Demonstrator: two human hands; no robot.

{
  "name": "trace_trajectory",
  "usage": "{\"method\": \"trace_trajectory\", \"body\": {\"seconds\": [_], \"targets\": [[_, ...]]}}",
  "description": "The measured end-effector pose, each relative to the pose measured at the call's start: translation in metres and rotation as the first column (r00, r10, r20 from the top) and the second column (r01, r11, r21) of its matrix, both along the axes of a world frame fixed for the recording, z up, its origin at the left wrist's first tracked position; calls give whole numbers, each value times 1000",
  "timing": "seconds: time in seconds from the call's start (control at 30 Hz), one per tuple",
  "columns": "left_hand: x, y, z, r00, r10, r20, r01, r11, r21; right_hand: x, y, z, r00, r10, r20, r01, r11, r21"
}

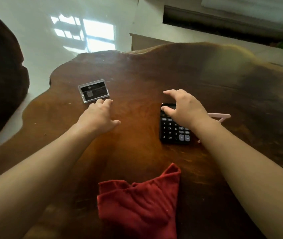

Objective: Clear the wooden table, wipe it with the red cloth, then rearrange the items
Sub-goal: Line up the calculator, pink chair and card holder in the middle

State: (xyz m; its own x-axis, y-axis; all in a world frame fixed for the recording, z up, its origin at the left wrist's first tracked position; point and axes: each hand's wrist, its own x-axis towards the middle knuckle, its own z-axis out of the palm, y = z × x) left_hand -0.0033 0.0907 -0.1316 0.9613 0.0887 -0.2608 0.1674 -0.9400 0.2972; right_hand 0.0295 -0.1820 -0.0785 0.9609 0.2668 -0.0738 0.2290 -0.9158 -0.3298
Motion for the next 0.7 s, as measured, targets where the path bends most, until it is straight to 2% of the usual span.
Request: {"method": "trace_trajectory", "body": {"seconds": [0.33,0.53,0.7], "targets": [[-25,99,-21,965,238,-110,-234,971,46,52,166,-23,976,215,-41,-216,976,-6],[-27,124,-34,972,213,-100,-210,977,42,84,238,-44,948,307,-80,-313,947,-68],[-26,128,-36,980,173,-104,-169,985,45,102,267,-62,933,350,-82,-359,921,-154]]}}
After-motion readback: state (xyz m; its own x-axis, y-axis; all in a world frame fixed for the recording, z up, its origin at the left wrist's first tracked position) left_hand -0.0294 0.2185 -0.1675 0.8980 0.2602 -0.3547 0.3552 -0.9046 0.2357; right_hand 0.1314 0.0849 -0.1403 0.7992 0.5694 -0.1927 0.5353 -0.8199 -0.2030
